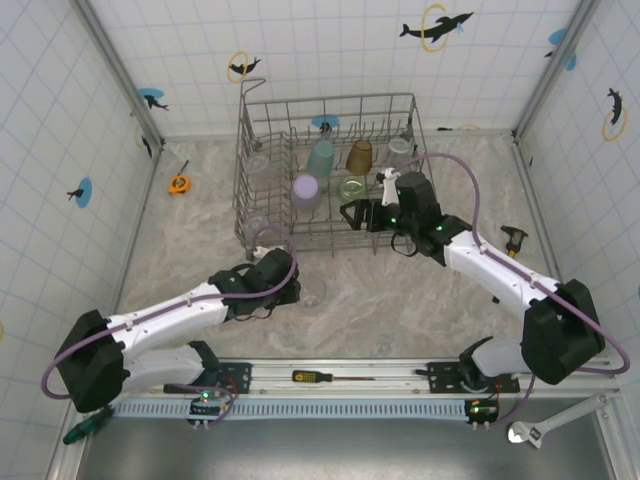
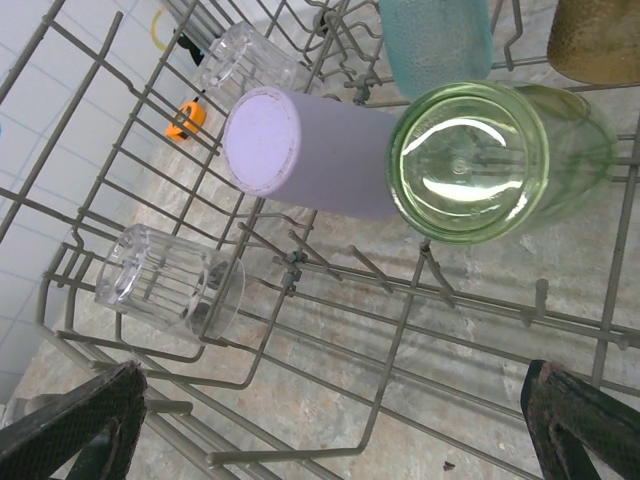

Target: Load the cups into the dish rack

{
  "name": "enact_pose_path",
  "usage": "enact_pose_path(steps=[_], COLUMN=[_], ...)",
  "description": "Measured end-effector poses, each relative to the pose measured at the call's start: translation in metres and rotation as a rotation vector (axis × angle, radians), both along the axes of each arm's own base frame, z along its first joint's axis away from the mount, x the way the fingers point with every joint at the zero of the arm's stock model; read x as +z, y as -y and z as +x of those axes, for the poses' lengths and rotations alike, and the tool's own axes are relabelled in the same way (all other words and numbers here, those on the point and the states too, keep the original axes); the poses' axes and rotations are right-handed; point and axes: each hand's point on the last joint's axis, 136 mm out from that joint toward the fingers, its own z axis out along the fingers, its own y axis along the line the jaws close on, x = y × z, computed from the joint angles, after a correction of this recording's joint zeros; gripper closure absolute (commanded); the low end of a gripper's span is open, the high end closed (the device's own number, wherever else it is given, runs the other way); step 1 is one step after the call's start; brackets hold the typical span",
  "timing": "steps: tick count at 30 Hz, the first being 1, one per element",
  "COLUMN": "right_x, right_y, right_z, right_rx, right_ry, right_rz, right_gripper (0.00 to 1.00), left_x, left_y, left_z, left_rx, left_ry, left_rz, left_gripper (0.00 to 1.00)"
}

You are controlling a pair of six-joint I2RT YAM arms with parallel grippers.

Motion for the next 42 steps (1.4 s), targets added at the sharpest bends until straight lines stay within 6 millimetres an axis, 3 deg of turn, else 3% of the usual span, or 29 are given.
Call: enact_pose_path(steps=[3,8,19,35,42], right_x=[0.001,-0.001,-0.001,0.008,0.015], right_y=[0.003,0.006,0.014,0.028,0.032], right_z=[0.003,0.002,0.001,0.003,0.004], right_rx=[-0.014,-0.022,-0.043,-0.065,-0.072], right_ry=[0.001,-0.005,-0.005,0.004,0.015], right_rz=[0.009,0.014,0.026,0.082,0.093], right_gripper=[0.00,0.00,0.00,0.00,0.00], left_x=[-0.006,-0.010,-0.003,0.073,0.090], left_y=[0.002,0.004,0.007,0.045,0.057], left_z=[-0.001,-0.003,-0.001,0.022,0.028], left_rx=[-0.010,-0.021,-0.025,-0.064,-0.087], left_ry=[-0.013,-0.025,-0.007,0.096,0.114], left_rz=[0.004,0.009,-0.003,-0.150,-0.176], left_gripper=[0.75,1.00,1.00,1.00,1.00])
